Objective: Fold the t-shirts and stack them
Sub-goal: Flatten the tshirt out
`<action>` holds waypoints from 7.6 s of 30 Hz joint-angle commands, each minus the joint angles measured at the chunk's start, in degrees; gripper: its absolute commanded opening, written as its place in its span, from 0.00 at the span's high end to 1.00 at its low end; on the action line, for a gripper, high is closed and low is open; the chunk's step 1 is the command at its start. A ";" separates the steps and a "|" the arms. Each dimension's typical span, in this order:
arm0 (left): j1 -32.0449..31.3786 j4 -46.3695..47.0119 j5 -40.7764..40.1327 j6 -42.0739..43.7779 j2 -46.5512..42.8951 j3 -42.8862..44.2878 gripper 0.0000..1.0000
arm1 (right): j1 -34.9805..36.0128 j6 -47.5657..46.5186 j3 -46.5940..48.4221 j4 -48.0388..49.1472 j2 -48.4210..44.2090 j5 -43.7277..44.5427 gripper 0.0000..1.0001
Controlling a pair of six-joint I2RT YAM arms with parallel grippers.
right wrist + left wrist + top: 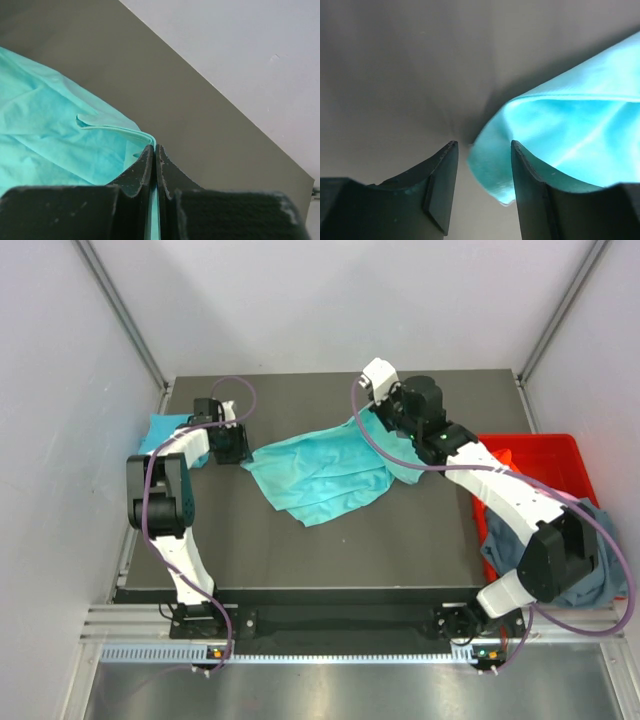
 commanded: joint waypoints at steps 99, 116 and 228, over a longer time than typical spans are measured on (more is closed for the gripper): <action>4.68 -3.49 5.91 1.47 -51.30 26.95 1.00 | -22.63 16.30 28.83 -15.49 -28.23 -18.47 1.00; 5.82 -6.22 6.53 1.91 -53.67 32.75 1.00 | -25.88 19.29 38.85 -18.65 -27.88 -31.30 1.00; -2.35 22.88 -13.59 11.66 18.92 32.93 1.00 | -23.69 11.38 56.52 3.32 53.24 -9.34 1.00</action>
